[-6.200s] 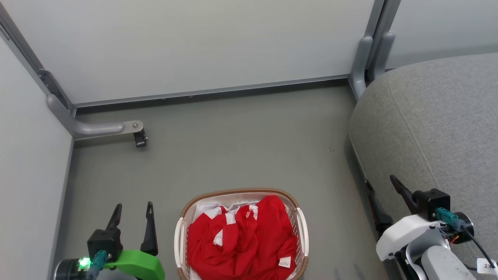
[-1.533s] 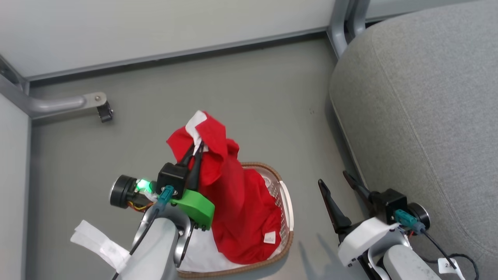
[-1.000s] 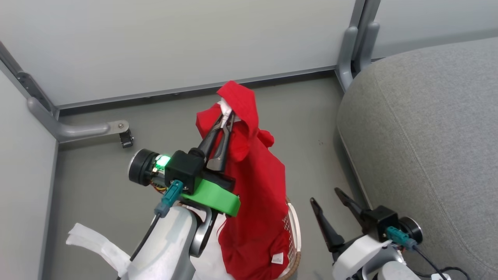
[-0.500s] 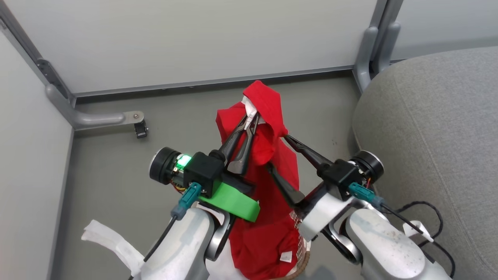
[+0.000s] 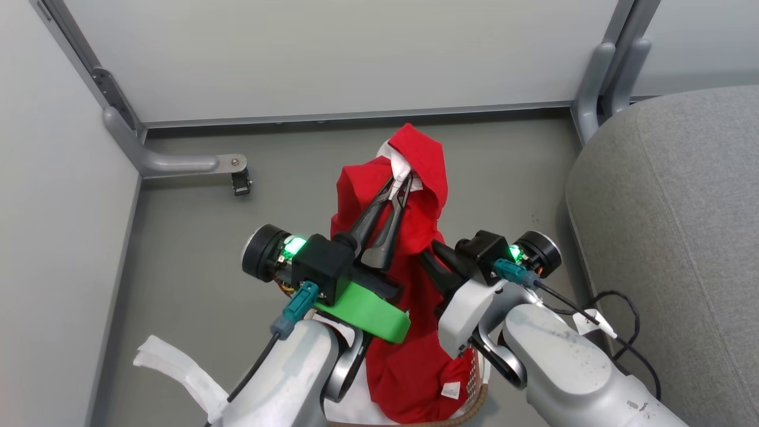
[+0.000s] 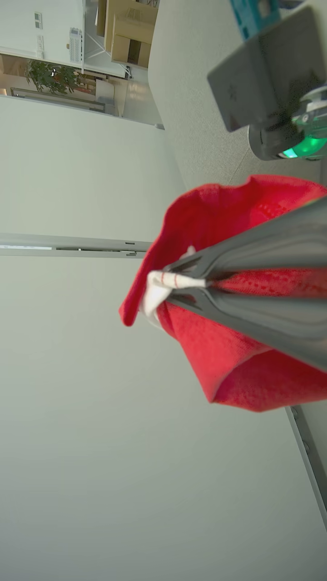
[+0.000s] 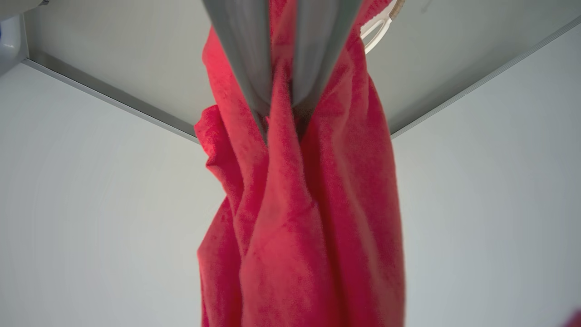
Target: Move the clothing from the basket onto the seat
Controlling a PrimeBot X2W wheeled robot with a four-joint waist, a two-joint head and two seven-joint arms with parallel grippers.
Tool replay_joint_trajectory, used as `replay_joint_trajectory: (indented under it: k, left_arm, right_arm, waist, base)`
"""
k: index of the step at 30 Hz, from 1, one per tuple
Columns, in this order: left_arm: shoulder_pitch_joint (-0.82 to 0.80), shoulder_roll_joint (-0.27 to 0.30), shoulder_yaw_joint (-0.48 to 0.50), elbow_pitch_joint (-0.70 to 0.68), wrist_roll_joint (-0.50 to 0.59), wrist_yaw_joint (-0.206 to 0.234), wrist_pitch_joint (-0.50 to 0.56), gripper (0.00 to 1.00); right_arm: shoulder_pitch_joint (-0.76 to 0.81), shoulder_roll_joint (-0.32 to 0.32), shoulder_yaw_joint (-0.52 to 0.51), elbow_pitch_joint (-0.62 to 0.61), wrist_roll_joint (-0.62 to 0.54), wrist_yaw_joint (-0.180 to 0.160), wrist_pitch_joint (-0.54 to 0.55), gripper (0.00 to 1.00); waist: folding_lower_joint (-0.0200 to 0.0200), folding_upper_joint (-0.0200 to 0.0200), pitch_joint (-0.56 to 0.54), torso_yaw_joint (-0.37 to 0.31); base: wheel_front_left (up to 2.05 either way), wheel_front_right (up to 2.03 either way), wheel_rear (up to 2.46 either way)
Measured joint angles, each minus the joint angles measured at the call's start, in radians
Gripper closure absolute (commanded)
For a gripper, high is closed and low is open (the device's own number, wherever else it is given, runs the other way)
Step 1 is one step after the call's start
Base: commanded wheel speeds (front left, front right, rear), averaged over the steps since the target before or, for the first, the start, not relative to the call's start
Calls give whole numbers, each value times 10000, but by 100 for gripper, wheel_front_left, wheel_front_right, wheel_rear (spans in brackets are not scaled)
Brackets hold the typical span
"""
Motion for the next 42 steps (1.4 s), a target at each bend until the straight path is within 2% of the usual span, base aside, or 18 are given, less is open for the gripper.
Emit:
replay_joint_trajectory:
  k: [5,6,7,8,16,23,31,36,42]
  left_arm:
    - [15,0,150,199,33,48,0,100]
    - [17,0,176,253,59,52,0,81]
    - [17,-2,228,268,82,73,-2,28]
    - [15,-2,245,341,109,71,-2,0]
    - [29,-6,644,786,704,-115,-2,0]
    - [184,-8,988,1062,1022,-445,-2,0]
    - [162,-19,959,1450,1287,-771,-2,0]
    - [-33,-23,982,1760,1595,-938,-2,0]
    - [-401,100,1005,2128,1973,-1112,-2,0]
  right_arm:
    - [153,40,-629,-500,-58,0,0,100]
    - [279,19,-834,-627,-75,0,2,100]
    - [417,6,-1053,-761,-82,0,2,100]
    - [544,-27,-1218,-901,-94,0,0,100]
    - [1208,-224,-2391,-2013,-261,0,2,100]
    - [1502,-207,-3062,-2704,-132,0,0,100]
    - [1523,-217,-4182,-2847,232,0,2,100]
    - [779,-725,-4842,-2596,-173,0,2,100]
    - [-673,-1860,-5856,-1912,-1026,0,2,100]
  waist:
    - [0,0,59,-192]
    - [0,0,78,-255]
    - [0,0,100,-330]
    - [0,0,123,-414]
    - [0,0,368,-1393]
    - [0,0,618,-2749]
    - [0,1,1018,-4377]
    - [0,1,1491,-5068]
    - [0,1,2407,-5466]
  base:
    - [0,0,0]
    - [0,0,0]
    - [0,0,0]
    - [0,0,0]
    - [0,0,0]
    - [0,0,0]
    - [0,0,0]
    - [0,0,0]
    - [0,0,0]
